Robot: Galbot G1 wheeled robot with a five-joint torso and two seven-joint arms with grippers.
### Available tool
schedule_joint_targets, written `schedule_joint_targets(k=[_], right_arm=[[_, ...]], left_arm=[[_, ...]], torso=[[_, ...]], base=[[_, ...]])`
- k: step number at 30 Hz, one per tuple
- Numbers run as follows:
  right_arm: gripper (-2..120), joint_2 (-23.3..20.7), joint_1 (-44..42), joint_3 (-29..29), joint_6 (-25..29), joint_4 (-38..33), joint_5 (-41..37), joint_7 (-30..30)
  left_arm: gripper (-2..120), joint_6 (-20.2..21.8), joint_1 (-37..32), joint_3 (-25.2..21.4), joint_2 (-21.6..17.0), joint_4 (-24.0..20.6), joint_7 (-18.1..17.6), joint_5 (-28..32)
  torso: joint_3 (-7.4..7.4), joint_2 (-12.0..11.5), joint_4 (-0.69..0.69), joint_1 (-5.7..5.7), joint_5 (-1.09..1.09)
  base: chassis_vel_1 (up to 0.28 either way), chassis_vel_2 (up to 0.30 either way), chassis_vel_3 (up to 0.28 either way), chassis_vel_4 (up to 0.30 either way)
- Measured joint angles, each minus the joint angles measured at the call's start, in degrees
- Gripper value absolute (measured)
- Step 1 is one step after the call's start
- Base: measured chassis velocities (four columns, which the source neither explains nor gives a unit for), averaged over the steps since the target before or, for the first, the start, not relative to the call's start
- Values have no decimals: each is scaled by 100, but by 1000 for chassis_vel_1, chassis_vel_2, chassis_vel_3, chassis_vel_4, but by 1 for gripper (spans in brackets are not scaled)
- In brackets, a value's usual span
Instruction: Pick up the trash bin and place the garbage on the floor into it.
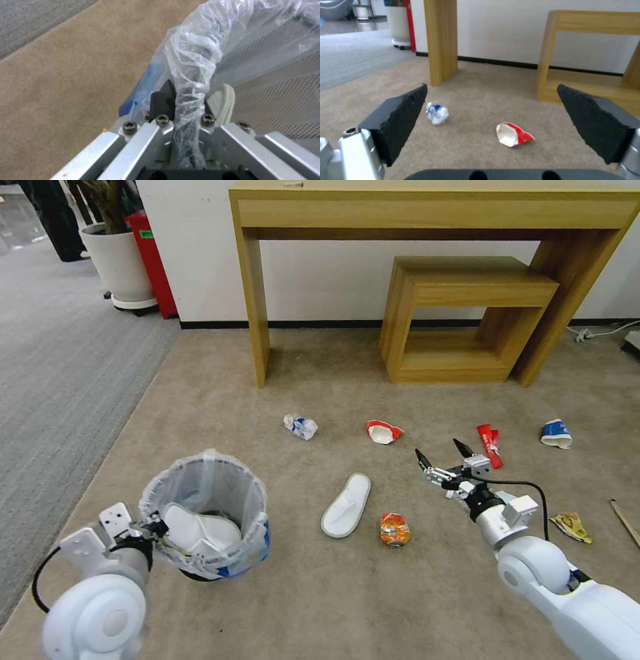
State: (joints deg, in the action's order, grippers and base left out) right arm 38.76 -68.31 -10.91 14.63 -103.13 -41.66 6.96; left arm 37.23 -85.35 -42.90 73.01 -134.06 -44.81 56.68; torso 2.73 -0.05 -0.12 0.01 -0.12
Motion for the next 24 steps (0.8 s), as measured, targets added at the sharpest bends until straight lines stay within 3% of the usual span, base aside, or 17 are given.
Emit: schedule_joint_targets(k=[7,24], right_arm=[[98,-15,-264,-239,-27,-70,88,0],[96,-12,-612,-477,-51,-106,250,0]], left_arm=[[1,23,-8,-222,-115,-158,-67,232],[1,64,-39,-242,-71,-210,-167,308]], torso=[[0,0,0,0,0],[0,0,0,0,0]], base=[[0,0,0,0],[0,0,0,0]])
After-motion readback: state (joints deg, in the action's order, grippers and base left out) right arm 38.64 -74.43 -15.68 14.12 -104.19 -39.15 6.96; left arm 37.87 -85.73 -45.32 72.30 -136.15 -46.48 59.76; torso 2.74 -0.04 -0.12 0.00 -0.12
